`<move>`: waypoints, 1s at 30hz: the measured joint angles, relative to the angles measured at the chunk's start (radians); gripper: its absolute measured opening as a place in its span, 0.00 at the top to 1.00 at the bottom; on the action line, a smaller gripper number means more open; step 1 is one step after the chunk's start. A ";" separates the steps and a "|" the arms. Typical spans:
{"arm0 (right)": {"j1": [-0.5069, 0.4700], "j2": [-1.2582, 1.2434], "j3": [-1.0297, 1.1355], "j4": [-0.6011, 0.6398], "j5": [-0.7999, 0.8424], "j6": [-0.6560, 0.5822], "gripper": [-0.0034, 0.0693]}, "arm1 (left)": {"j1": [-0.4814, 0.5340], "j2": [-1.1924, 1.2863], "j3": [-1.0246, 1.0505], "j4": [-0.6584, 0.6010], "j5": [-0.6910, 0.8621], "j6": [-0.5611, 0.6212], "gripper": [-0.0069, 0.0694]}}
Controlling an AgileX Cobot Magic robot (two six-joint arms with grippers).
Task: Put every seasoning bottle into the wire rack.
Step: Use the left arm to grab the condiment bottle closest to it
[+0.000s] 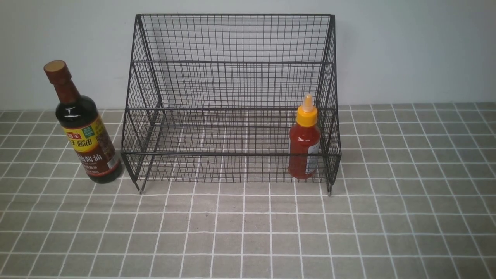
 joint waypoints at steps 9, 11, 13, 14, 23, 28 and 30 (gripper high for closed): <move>0.000 0.000 0.000 0.000 0.000 0.000 0.97 | 0.000 0.501 -0.262 0.000 0.002 0.159 0.85; 0.000 0.000 0.000 0.000 0.000 0.000 0.97 | 0.000 0.649 -0.358 0.000 -0.007 0.206 0.78; 0.000 0.000 0.000 0.000 0.000 0.000 0.97 | 0.000 0.751 -0.416 -0.001 -0.017 0.248 0.72; 0.000 0.000 0.000 0.000 0.000 0.000 0.97 | 0.000 0.762 -0.430 -0.001 -0.018 0.253 0.71; 0.000 0.000 0.000 0.000 0.000 0.000 0.97 | 0.000 1.174 -0.701 -0.012 -0.032 0.319 0.26; 0.000 0.000 0.000 0.000 0.000 0.000 0.97 | 0.000 1.343 -0.800 -0.032 -0.065 0.319 0.16; 0.000 0.000 0.000 0.000 0.000 0.000 0.97 | 0.000 1.407 -0.831 -0.049 -0.099 0.319 0.16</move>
